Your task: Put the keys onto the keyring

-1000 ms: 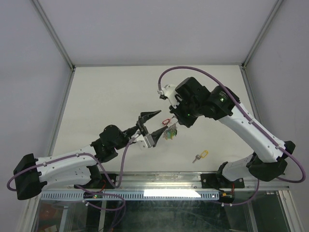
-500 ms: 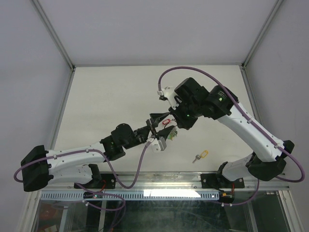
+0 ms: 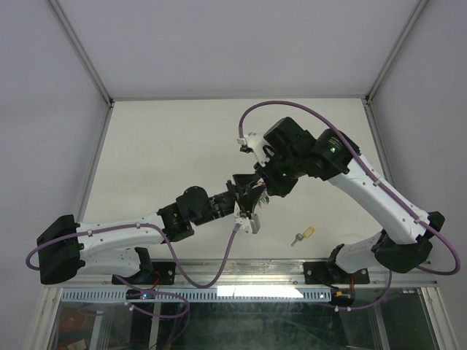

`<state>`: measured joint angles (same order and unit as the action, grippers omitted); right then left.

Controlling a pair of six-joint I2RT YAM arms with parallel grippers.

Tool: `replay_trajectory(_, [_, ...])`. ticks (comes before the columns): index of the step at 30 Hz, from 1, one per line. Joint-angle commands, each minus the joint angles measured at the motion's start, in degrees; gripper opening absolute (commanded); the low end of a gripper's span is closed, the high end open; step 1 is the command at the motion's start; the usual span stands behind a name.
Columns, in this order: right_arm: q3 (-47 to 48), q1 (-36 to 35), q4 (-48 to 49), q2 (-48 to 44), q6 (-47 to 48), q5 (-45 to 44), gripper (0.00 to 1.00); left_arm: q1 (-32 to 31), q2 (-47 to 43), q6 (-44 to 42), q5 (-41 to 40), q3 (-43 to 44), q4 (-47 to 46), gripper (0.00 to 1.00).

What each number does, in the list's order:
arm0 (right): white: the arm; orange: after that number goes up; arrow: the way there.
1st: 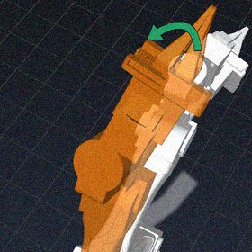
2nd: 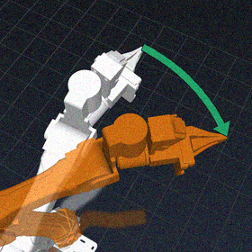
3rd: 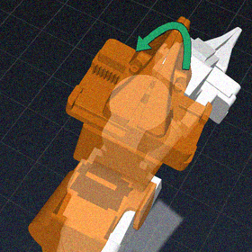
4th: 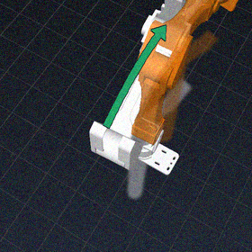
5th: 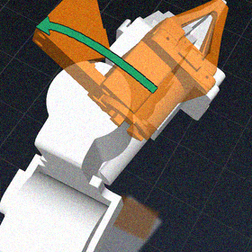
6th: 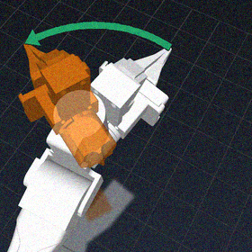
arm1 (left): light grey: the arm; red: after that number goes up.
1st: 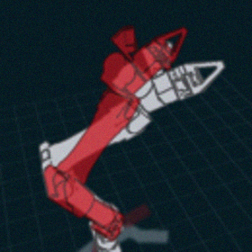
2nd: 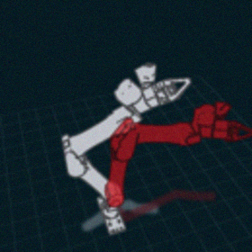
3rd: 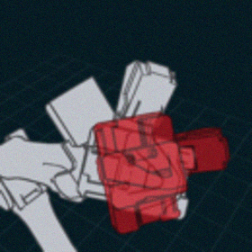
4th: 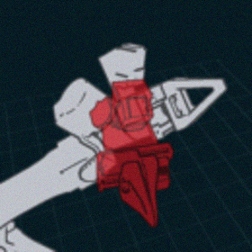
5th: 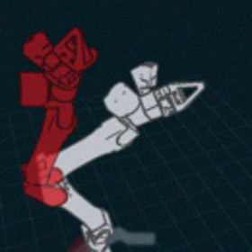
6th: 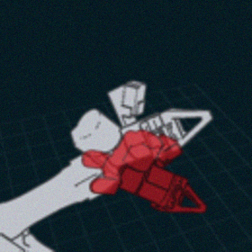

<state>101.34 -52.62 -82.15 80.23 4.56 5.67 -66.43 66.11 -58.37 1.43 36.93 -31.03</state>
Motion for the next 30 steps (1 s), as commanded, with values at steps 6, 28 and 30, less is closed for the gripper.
replay_trajectory(6, [-0.93, 0.26, 1.79, -1.05, -0.51, 2.59, 0.00, -1.25, 0.60, -8.90, -1.61, 3.64, 1.52, 0.33])
replay_trajectory(28, [-3.51, 1.53, 7.68, -5.19, -1.35, 3.56, 0.10, -3.90, -0.10, -8.80, -5.32, 6.60, 9.53, 0.00])
replay_trajectory(30, [-4.21, 1.56, 10.16, -7.14, -1.66, 3.23, 0.20, -3.88, -0.09, -6.74, -6.58, 7.73, 10.99, 0.00])
